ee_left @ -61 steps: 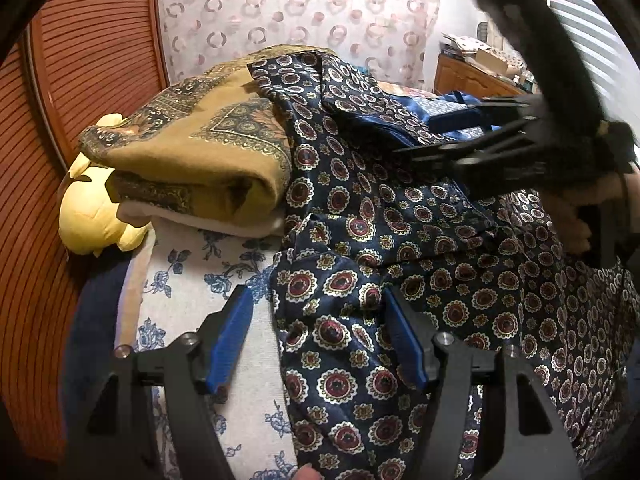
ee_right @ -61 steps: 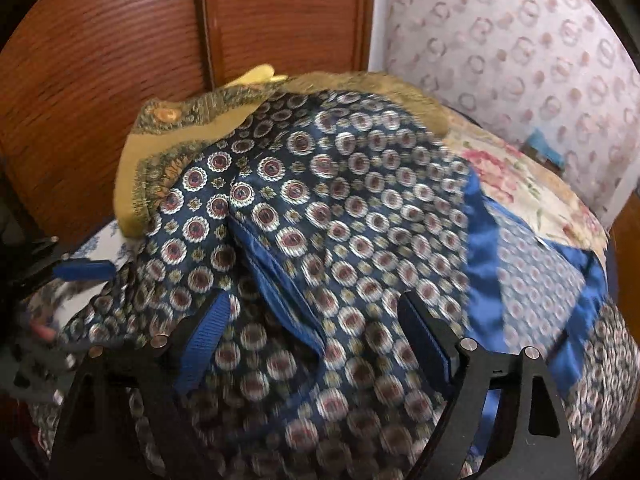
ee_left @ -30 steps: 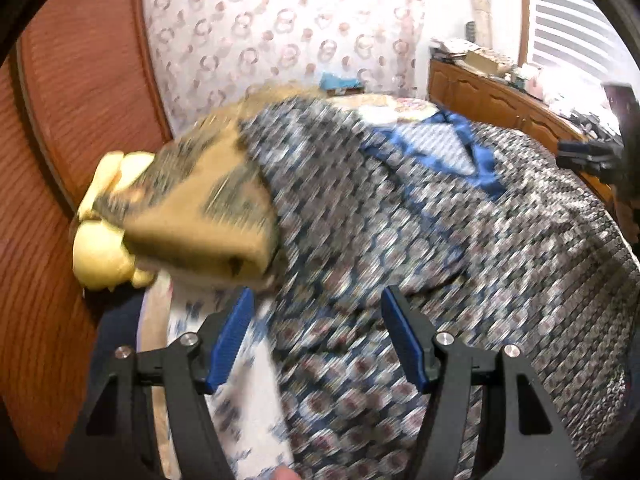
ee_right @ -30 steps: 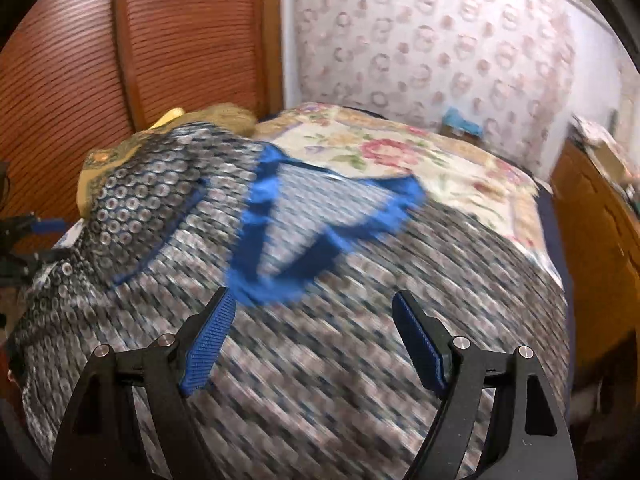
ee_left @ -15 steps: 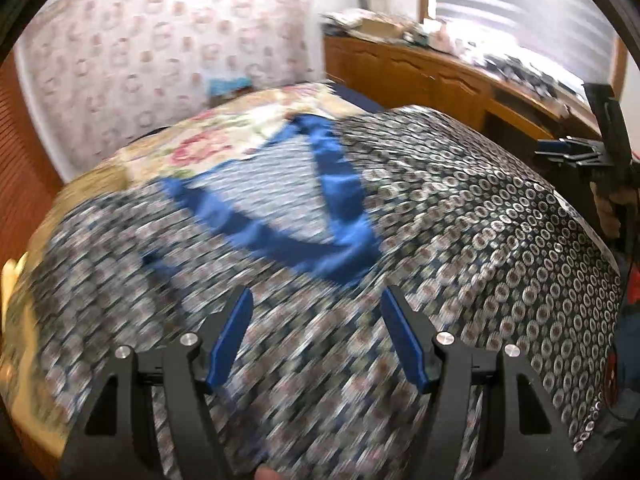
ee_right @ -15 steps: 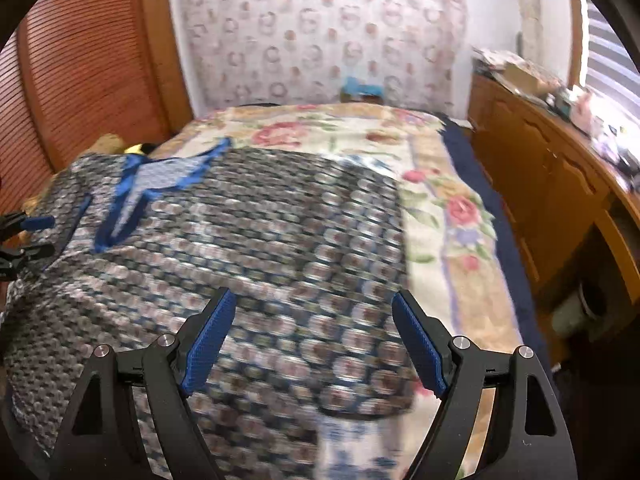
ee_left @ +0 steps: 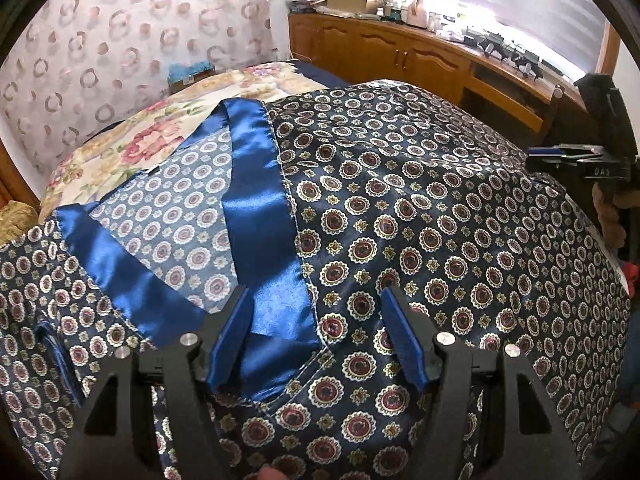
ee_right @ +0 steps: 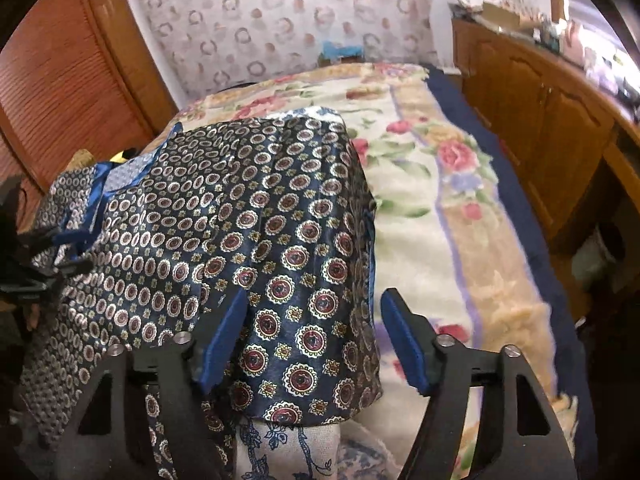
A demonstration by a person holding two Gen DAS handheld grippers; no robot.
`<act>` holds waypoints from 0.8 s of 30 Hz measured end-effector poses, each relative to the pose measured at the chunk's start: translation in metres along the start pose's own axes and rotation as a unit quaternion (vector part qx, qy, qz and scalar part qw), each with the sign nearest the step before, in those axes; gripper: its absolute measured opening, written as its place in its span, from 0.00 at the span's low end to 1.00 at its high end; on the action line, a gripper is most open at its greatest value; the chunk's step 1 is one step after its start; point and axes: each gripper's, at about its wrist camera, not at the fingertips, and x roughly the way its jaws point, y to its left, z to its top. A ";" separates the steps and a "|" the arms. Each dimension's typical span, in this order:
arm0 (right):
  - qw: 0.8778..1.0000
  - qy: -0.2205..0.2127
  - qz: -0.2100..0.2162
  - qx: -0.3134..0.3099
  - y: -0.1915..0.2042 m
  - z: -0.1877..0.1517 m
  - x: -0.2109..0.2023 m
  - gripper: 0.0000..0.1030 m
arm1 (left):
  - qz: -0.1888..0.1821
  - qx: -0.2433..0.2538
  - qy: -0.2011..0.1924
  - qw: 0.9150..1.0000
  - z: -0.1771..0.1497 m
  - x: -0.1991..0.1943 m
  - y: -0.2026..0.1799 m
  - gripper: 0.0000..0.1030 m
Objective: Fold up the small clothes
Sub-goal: 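Grasp the other side edge of the shirt with the right tool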
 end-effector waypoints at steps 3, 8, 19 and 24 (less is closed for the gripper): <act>1.000 0.010 0.003 0.009 -0.001 -0.002 0.001 0.59 | -0.001 0.003 -0.009 1.000 -0.001 0.003 0.000 0.66; 0.999 0.016 0.019 0.031 -0.006 -0.004 0.000 0.46 | -0.003 0.007 -0.020 1.000 -0.001 0.008 -0.005 0.76; 0.999 0.015 -0.016 0.028 -0.007 0.001 -0.013 0.03 | 0.004 0.001 -0.013 1.000 -0.001 0.012 -0.003 0.88; 1.000 -0.004 -0.028 0.001 0.011 0.009 -0.028 0.00 | 0.004 0.001 -0.014 1.000 -0.001 0.012 -0.003 0.88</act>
